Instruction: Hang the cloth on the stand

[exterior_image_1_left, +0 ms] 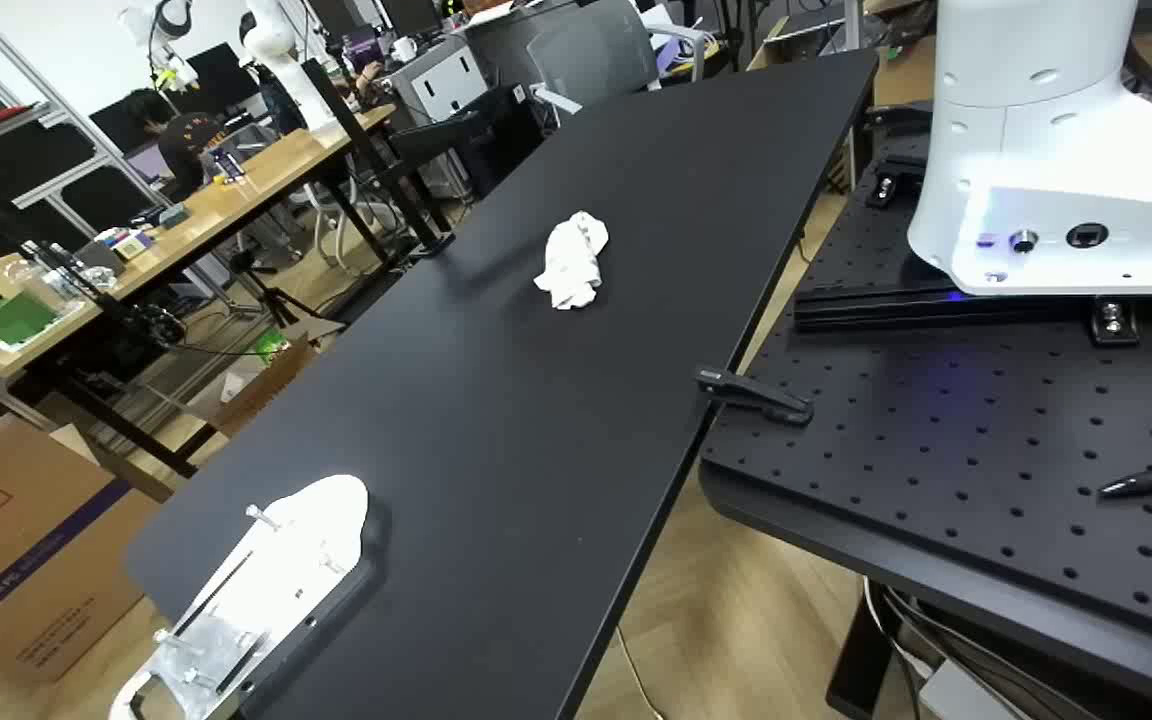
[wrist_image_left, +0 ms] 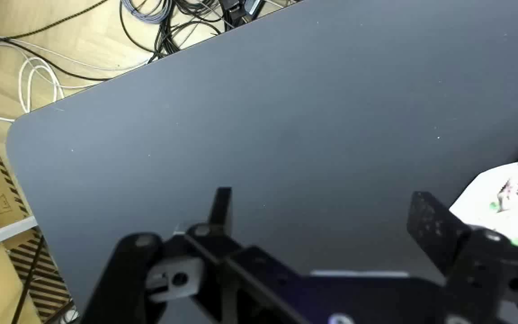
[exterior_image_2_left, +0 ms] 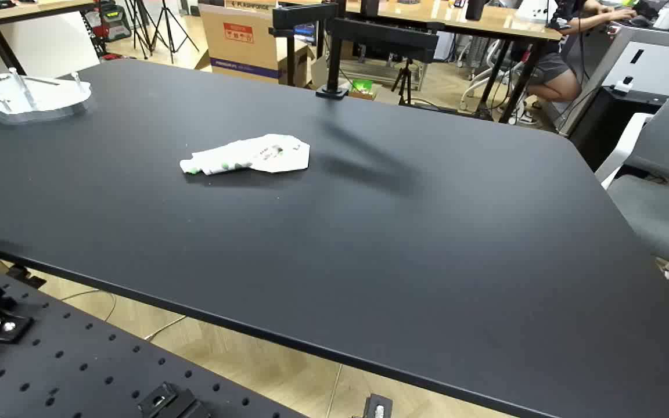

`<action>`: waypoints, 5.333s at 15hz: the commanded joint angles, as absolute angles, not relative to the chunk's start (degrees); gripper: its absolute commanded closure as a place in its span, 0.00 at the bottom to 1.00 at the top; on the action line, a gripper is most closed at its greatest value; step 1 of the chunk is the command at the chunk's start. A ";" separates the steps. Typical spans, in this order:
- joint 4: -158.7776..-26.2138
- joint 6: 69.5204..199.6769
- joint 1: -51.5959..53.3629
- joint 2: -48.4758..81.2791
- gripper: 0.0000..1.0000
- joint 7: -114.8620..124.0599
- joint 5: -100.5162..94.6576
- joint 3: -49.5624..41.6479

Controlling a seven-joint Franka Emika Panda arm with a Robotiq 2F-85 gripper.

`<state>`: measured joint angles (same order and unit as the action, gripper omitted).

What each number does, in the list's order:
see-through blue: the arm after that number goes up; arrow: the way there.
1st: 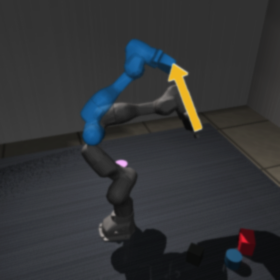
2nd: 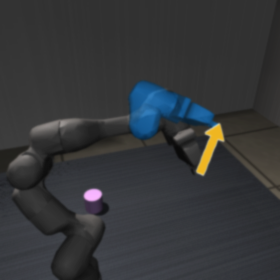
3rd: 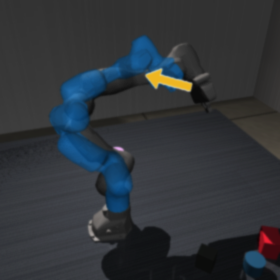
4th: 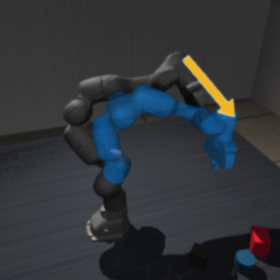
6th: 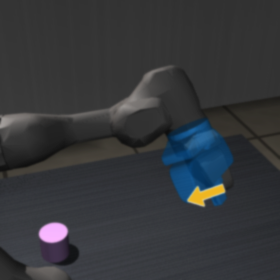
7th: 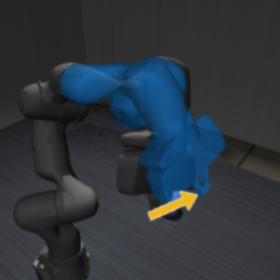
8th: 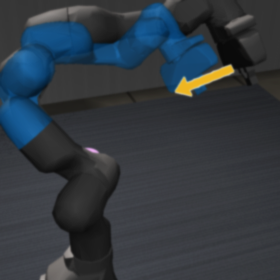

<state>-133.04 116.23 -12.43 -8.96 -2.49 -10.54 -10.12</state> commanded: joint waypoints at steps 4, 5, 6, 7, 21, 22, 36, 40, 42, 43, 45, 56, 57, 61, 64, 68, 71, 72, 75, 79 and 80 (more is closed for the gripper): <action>-132.93 116.19 -12.05 -8.94 0.00 -2.46 -10.58 -10.48; -132.93 116.20 -12.05 -8.94 0.00 -2.46 -10.58 -10.48; -132.93 116.20 -12.05 -8.94 0.00 -2.46 -10.58 -10.48; -132.93 116.21 -12.05 -8.94 0.00 -2.46 -10.58 -10.48; -131.95 138.24 -4.90 1.27 0.00 12.04 -10.80 -2.69; -132.02 138.72 -3.71 2.19 0.00 11.14 -9.03 -1.87; -133.19 146.87 2.30 7.91 0.00 13.91 -12.30 0.52; -133.54 152.81 5.97 12.13 0.00 20.48 -17.62 -0.70; -133.98 153.94 8.40 13.78 0.00 25.29 -18.85 -1.30; -134.32 154.31 9.41 14.43 0.00 26.97 -18.65 -1.39; -134.84 154.92 11.80 15.62 0.00 30.01 -19.33 -2.30; -136.35 157.67 15.27 17.73 0.00 31.20 -19.41 -5.29; -136.92 158.23 15.23 17.73 0.00 31.49 -19.38 -5.86; -138.84 160.30 14.68 18.60 0.00 31.03 -18.49 -7.69; -138.95 161.85 15.05 20.53 0.00 30.30 -18.28 -9.02; -138.59 163.30 15.09 23.31 0.32 29.02 -16.63 -9.62; -138.49 164.87 15.53 24.74 0.55 28.21 -15.36 -10.24; -138.48 165.29 15.70 25.10 0.62 27.92 -14.99 -10.44; -138.59 167.03 16.22 25.55 0.81 26.71 -13.74 -10.87; -139.90 168.01 16.81 23.78 1.00 24.85 -12.15 -10.73; -140.67 166.99 15.04 22.34 1.00 22.76 -10.33 -8.37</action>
<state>-138.73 167.23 15.63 25.07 25.93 -13.18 -9.76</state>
